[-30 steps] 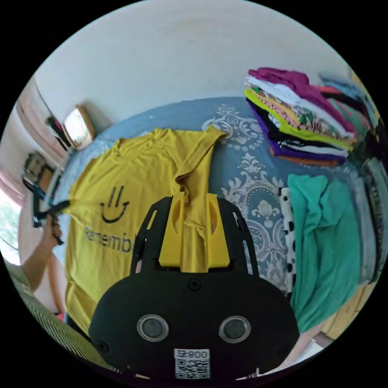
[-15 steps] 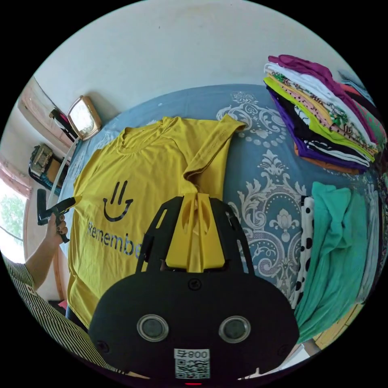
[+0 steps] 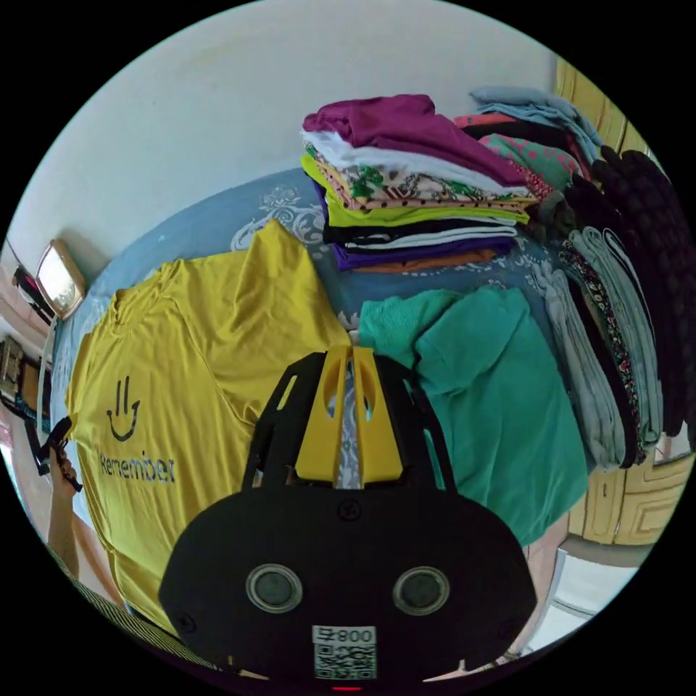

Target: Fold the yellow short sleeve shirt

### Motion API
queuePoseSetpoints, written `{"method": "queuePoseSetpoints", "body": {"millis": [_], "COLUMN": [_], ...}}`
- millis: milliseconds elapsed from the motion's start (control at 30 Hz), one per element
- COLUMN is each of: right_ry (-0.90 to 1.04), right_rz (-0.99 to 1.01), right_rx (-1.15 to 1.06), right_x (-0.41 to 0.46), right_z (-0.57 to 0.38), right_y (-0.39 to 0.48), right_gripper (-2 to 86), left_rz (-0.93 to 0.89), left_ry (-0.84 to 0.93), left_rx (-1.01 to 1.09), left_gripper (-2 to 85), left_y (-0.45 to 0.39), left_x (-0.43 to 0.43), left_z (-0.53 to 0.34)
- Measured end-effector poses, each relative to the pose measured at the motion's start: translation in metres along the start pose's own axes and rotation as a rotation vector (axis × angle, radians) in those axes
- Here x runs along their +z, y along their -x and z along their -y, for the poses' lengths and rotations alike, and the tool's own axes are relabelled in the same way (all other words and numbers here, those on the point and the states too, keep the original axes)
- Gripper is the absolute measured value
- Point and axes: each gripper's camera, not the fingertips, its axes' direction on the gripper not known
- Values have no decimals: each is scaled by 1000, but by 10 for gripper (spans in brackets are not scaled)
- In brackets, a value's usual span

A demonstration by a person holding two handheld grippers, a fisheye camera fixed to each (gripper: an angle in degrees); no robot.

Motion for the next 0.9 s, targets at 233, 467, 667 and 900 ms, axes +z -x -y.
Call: {"method": "queuePoseSetpoints", "body": {"millis": [233, 467, 667, 900], "right_ry": [-88, -67, 82, 130], "right_rz": [35, 35, 48, 23], "right_rx": [-107, -243, -218, -244], "right_x": [0, 32, 89, 113], "right_z": [63, 106, 149, 150], "right_y": [61, 98, 109, 115], "right_gripper": [7, 16, 29, 10], "left_rz": [106, 294, 438, 459], "left_ry": [-93, -177, 33, -247], "left_rx": [-35, -183, -193, -95], "left_gripper": [30, 72, 55, 14], "left_y": [60, 162, 219, 209], "left_x": [-29, -49, 20, -21], "left_z": [21, 58, 115, 113]}}
